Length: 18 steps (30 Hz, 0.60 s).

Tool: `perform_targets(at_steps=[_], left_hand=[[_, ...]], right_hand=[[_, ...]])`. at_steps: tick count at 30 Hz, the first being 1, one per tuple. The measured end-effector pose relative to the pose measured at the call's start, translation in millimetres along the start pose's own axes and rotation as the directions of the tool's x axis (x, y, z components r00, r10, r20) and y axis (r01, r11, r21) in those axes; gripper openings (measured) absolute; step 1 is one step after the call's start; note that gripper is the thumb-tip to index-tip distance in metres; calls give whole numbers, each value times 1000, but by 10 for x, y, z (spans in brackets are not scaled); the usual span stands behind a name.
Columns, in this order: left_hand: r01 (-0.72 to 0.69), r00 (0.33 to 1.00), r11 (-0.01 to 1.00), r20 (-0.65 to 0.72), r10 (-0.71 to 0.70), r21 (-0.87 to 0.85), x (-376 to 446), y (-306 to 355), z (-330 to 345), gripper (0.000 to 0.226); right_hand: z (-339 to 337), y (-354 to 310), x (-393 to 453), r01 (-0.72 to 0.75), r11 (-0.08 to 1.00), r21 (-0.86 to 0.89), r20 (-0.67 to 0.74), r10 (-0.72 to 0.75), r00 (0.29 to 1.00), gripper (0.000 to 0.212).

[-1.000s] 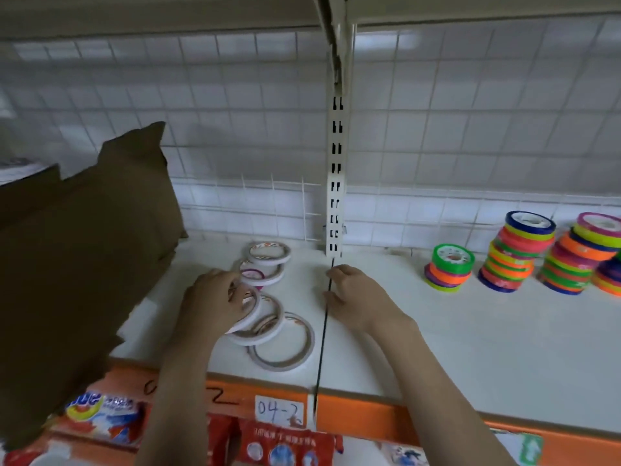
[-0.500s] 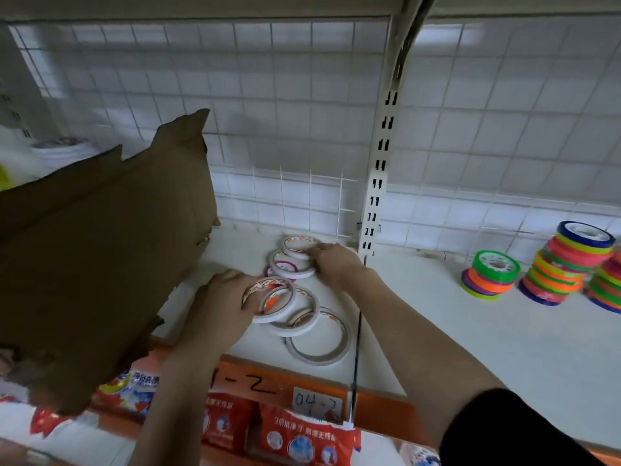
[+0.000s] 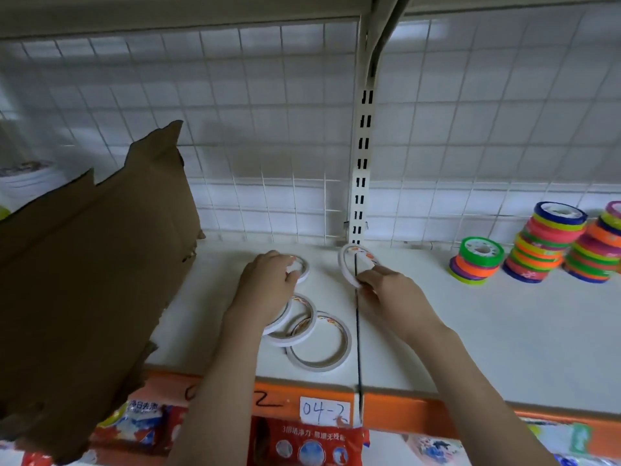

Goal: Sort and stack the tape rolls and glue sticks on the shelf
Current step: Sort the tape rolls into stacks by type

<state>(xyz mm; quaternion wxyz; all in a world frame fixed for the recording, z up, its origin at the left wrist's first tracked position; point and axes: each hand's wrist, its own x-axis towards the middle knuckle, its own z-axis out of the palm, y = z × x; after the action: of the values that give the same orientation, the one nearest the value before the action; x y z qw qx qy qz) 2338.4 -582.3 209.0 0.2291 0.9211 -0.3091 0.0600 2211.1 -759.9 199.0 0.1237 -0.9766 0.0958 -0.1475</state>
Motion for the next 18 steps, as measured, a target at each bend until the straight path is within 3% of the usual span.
perform_targets(at_steps=[4, 7, 10, 14, 18], left_hand=[[-34, 987, 989, 159, 11, 144, 215, 79, 190, 27], [-51, 978, 954, 207, -12, 296, 289, 67, 323, 37], [-49, 985, 937, 172, -12, 347, 338, 74, 362, 31], [-24, 993, 965, 119, -8, 263, 311, 134, 279, 29], [-184, 982, 965, 6, 186, 188, 136, 405, 170, 17]], right_hand=[[-60, 24, -296, -66, 996, 67, -60, 70, 996, 23], [-51, 73, -471, -118, 991, 70, -91, 124, 988, 24], [-42, 144, -643, -161, 985, 59, -140, 168, 976, 23], [-78, 217, -877, -217, 974, 64, -250, 226, 942, 16], [-147, 295, -1035, -215, 973, 79, -361, 229, 904, 16]])
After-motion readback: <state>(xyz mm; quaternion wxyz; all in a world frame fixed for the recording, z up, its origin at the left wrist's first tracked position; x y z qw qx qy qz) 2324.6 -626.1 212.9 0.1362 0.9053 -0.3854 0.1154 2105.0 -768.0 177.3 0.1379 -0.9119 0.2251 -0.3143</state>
